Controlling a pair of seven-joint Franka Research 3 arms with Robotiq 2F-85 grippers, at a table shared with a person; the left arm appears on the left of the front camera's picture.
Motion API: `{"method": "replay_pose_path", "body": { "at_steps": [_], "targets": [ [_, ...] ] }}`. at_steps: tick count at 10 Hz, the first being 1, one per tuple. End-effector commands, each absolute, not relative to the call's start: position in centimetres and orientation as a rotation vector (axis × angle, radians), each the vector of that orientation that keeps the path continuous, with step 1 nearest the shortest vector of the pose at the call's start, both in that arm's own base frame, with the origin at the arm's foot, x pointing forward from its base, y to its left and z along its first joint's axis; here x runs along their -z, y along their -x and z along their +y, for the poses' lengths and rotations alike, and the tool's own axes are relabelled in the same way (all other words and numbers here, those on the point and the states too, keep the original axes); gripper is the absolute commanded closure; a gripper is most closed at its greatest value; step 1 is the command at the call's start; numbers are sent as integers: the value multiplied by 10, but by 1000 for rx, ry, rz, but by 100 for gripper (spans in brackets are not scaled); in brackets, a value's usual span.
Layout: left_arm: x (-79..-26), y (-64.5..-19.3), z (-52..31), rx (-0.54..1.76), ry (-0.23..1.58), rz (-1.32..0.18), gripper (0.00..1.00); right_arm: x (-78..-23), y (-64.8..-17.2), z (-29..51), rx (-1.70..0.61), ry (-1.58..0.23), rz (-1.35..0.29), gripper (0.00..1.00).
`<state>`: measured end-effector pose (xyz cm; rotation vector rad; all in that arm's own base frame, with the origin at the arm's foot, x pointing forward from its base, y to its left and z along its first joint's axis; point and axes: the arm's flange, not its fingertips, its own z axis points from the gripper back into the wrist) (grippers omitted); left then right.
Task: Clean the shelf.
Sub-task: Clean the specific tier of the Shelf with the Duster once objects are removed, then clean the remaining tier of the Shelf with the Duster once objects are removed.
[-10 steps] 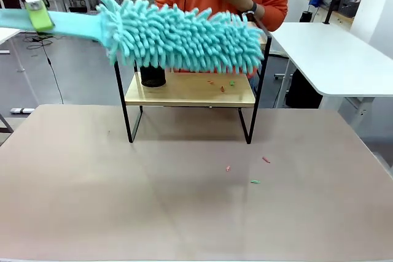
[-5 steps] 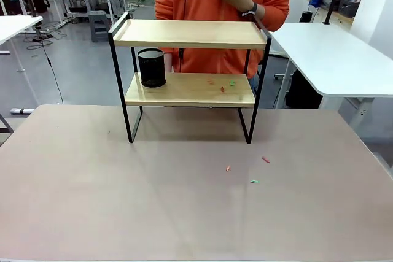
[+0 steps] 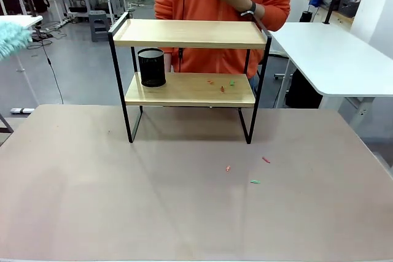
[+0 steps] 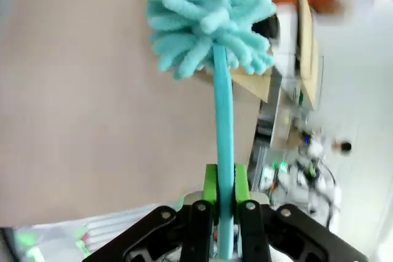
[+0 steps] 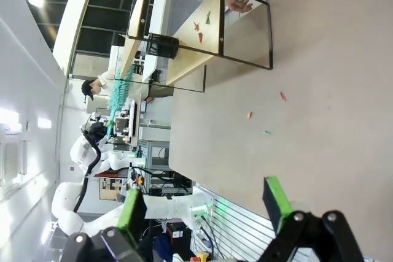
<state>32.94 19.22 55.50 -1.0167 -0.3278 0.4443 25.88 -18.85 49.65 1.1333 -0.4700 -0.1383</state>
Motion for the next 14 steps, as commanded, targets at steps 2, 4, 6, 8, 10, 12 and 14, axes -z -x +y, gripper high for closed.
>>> {"method": "replay_pose_path", "body": {
  "at_steps": [2,4,6,8,10,12,14],
  "targets": [
    [-574,-309,203,-276,1038,-324,87,-498,-261,-188,119,-1148,-501,0],
    [-574,-309,203,-276,1038,-324,87,-498,-261,-188,119,-1148,-501,0],
    [-574,-309,203,-276,1038,-324,87,-498,-261,-188,119,-1148,-501,0],
    [-574,-309,203,-276,1038,-324,87,-498,-261,-188,119,-1148,-501,0],
    [-574,-309,203,-276,1038,-324,87,-498,-261,-188,119,-1148,-501,0],
    [-574,-309,203,-276,1038,-324,87,-498,-261,-188,119,-1148,-501,0],
    [-574,-309,203,-276,1038,-324,87,-498,-261,-188,119,-1148,-501,0]
  ]
}}
